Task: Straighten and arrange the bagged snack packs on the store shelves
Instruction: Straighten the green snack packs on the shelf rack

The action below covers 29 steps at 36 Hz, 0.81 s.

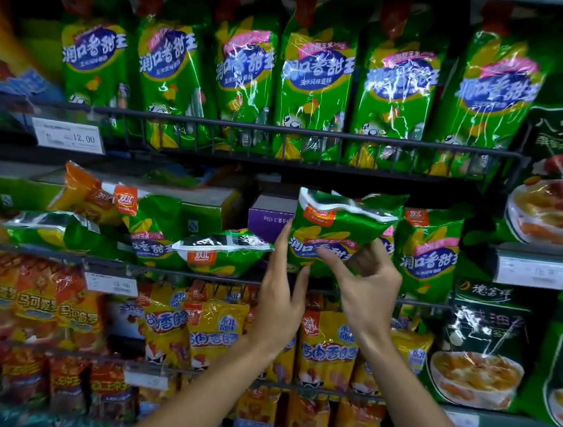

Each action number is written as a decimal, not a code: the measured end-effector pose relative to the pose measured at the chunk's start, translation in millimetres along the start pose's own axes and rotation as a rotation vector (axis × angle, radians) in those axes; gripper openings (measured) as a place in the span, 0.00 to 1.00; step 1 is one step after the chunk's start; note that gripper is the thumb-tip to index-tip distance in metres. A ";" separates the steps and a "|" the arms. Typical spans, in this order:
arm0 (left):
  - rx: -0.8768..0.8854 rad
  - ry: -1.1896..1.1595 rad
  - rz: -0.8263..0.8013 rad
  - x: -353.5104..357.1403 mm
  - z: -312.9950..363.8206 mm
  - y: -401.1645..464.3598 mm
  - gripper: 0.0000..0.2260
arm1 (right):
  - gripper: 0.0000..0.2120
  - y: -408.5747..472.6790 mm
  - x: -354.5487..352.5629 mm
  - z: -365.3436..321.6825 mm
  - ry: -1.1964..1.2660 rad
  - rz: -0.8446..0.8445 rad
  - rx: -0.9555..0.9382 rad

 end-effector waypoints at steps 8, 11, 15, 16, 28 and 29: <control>-0.145 -0.004 -0.065 -2.2 -30.2 -5.7 0.31 | 0.44 13.1 17.3 17.7 -0.193 -0.061 0.091; -0.186 0.061 -0.111 -3.8 -38.0 -5.9 0.30 | 0.45 17.3 18.4 19.8 -0.292 -0.067 0.068; -0.191 0.186 -0.184 -10.9 -46.4 -7.4 0.30 | 0.43 7.8 18.9 20.2 -0.218 -0.035 0.085; -0.189 0.209 -0.201 -12.3 -48.3 -7.8 0.29 | 0.41 4.1 18.7 21.7 -0.137 -0.029 0.086; -0.084 0.453 -0.324 -20.7 -44.0 -1.0 0.30 | 0.33 -14.6 20.8 46.5 -0.354 0.002 -0.081; -0.071 0.450 -0.316 -21.0 -42.6 0.2 0.30 | 0.32 -12.9 21.5 46.8 -0.375 0.005 -0.082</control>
Point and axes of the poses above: each hand's wrist, its own y-axis towards the middle knuckle, its own x-axis out of the palm, z = x × y, the point moved 5 cm from there along y, towards the middle knuckle, and after that the axes turned 15 degrees about x, right-handed, at the moved point
